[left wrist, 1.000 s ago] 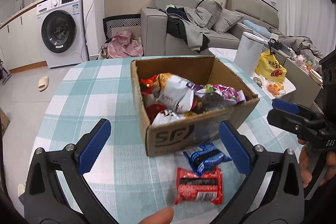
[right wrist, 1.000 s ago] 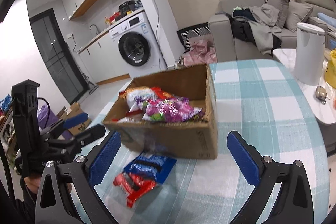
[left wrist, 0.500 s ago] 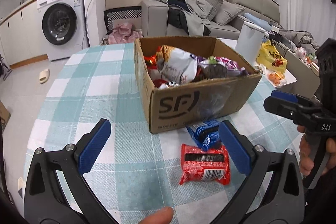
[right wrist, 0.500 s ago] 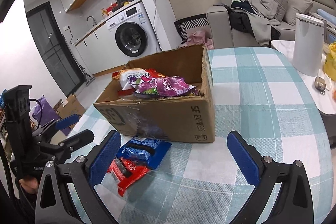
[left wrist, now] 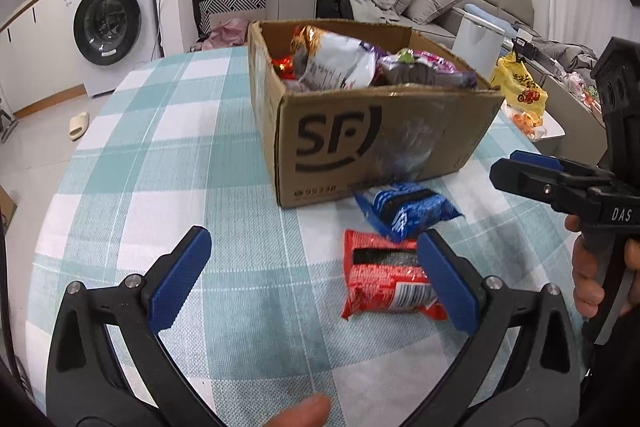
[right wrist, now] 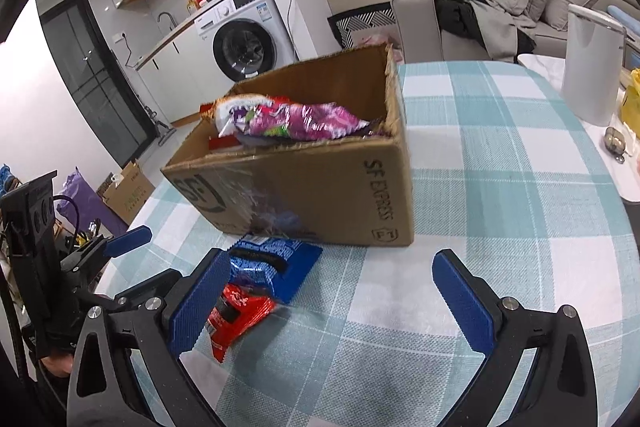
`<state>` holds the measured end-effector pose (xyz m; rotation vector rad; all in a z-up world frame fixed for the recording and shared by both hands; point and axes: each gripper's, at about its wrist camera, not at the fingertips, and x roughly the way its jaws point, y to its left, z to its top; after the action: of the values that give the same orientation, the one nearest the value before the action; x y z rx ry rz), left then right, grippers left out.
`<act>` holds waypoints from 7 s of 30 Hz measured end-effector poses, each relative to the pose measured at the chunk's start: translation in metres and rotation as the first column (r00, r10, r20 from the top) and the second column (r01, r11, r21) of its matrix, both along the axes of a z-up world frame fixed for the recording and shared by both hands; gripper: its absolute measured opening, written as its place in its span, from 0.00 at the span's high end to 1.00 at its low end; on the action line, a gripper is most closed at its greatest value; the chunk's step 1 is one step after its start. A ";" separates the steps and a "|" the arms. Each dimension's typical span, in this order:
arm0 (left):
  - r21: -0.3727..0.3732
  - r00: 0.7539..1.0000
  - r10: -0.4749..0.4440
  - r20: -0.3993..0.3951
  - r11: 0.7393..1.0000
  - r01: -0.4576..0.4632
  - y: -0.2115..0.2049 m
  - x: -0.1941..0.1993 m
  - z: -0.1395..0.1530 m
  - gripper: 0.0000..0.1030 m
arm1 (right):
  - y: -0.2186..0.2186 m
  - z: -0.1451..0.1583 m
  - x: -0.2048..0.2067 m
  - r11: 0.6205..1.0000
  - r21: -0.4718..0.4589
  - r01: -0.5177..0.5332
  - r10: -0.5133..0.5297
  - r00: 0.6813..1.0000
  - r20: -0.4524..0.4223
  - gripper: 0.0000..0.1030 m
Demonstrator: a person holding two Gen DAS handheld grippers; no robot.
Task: Organize snacks
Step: 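Move the right tool to the blue biscuit pack while the left tool approaches the red wafer pack, then close the right tool on the blue pack while the left tool grasps the red pack, then lift both held packs and carry them over the box, then open both tools to release the packs into the box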
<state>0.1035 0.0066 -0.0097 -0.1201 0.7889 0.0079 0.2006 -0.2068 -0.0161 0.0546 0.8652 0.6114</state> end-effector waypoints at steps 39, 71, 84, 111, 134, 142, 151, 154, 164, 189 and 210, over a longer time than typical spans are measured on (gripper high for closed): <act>-0.068 0.994 0.099 -0.041 0.992 -0.102 0.063 0.016 -0.022 0.01 | 0.086 -0.043 0.001 0.993 -0.005 -0.116 0.114 0.984 -0.134 0.40; -0.095 0.974 -0.183 -0.133 0.981 0.172 -0.031 0.023 -0.047 0.01 | 0.017 -0.024 -0.029 0.997 0.059 -0.042 0.045 0.998 -0.053 0.52; -0.086 0.974 -0.195 -0.112 0.979 0.186 -0.047 0.028 -0.048 0.39 | 0.018 -0.027 -0.027 0.997 0.065 -0.034 0.037 0.998 -0.053 0.52; -0.104 0.985 -0.166 0.039 0.980 0.170 -0.021 -0.003 0.007 0.55 | 0.014 0.005 -0.043 0.994 0.099 -0.052 0.048 0.998 0.043 0.52; -0.106 0.980 -0.072 0.188 0.990 0.093 0.006 0.004 0.088 0.55 | 0.004 0.055 -0.047 0.986 0.164 -0.032 0.006 0.987 0.159 0.52; -0.102 0.978 -0.061 0.201 0.991 0.083 0.008 0.022 0.100 0.55 | 0.005 0.070 -0.037 0.984 0.176 -0.020 -0.013 0.983 0.183 0.52; -0.083 0.981 -0.053 0.187 0.994 0.069 0.007 0.048 0.099 0.55 | 0.011 0.079 -0.017 0.981 0.195 -0.004 -0.032 0.982 0.184 0.52; -0.067 0.981 -0.047 0.189 0.996 0.060 0.007 0.057 0.100 0.55 | 0.014 0.080 -0.010 0.980 0.201 0.002 -0.039 0.983 0.180 0.52; -0.058 0.982 -0.036 0.185 0.997 0.047 0.013 0.089 0.097 0.55 | 0.023 0.077 0.011 0.984 0.178 0.027 -0.063 0.978 0.200 0.52; -0.046 0.990 -0.054 0.130 0.997 0.060 0.011 0.136 0.060 0.55 | 0.046 0.051 0.053 0.991 0.131 0.023 -0.040 0.991 0.126 0.52; -0.019 0.990 -0.079 0.116 0.997 0.081 -0.003 0.139 0.055 0.36 | 0.018 0.053 0.058 0.987 0.119 0.105 -0.119 0.986 0.121 0.35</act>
<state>0.2420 0.0040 0.0453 -0.1099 0.6781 -0.0835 0.2586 -0.1888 0.0372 0.1635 0.6989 0.5516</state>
